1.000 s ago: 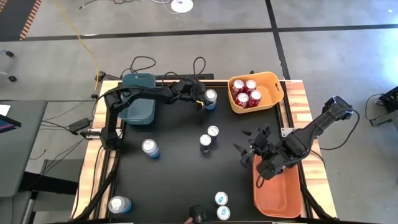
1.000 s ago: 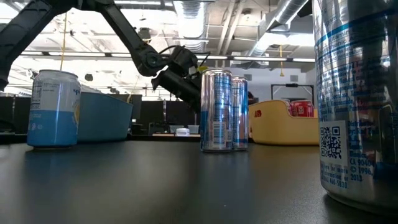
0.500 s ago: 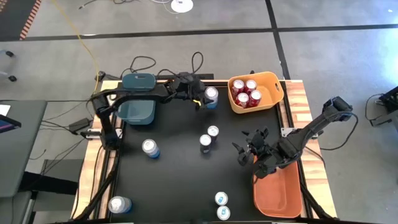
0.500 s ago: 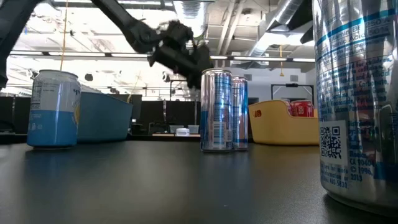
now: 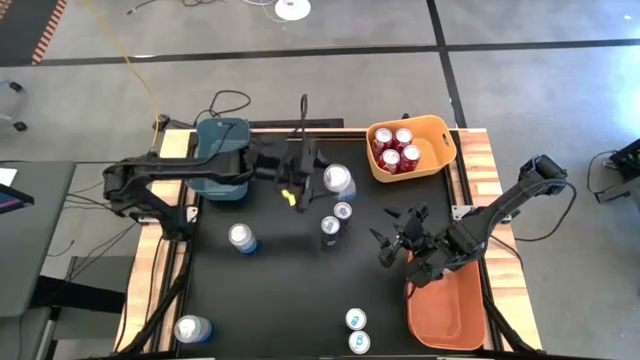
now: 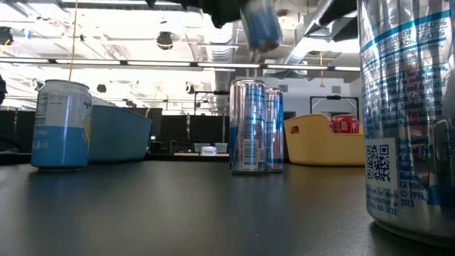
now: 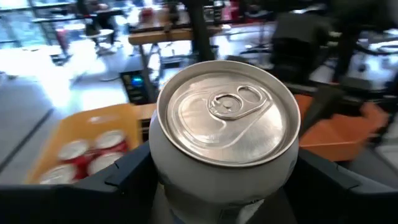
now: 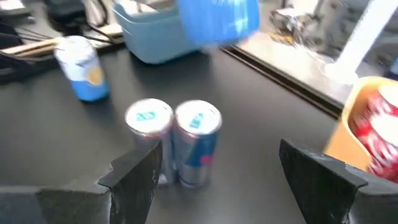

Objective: Sort soda cans
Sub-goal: Put the top white soda can into the orange bin

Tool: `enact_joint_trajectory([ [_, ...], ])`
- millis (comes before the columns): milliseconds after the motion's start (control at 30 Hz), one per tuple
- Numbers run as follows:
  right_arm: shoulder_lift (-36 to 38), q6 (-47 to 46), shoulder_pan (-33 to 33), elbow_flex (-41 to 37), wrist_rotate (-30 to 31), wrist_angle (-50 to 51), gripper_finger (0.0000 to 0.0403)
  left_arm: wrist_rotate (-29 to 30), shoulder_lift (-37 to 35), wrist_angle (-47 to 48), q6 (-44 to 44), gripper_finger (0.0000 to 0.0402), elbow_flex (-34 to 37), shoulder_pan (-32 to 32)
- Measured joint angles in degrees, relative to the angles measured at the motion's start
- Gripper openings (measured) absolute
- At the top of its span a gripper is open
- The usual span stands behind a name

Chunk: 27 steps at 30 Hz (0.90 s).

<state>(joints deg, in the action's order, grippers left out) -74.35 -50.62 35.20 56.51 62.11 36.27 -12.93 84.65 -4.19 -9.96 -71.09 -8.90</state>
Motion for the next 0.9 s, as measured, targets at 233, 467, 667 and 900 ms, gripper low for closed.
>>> enact_joint_trajectory([
  [233,0.00,18.76,0.00,0.00,-0.89,-17.34,0.0340,0.51,0.63,0.00,4.40,0.0276,0.00,7.04],
  [467,0.18,24.14,1.77,0.39,-4.99,-21.31,0.0340,5.29,0.75,0.87,2.59,0.0276,0.02,12.36],
  [667,2.11,28.13,5.23,4.25,-5.24,-22.69,0.0340,11.83,1.76,1.62,-3.27,0.0276,0.00,15.28],
  [900,1.99,39.32,2.58,9.17,-21.99,-17.06,0.0340,7.07,6.24,1.34,-9.42,0.0276,0.00,16.08],
])
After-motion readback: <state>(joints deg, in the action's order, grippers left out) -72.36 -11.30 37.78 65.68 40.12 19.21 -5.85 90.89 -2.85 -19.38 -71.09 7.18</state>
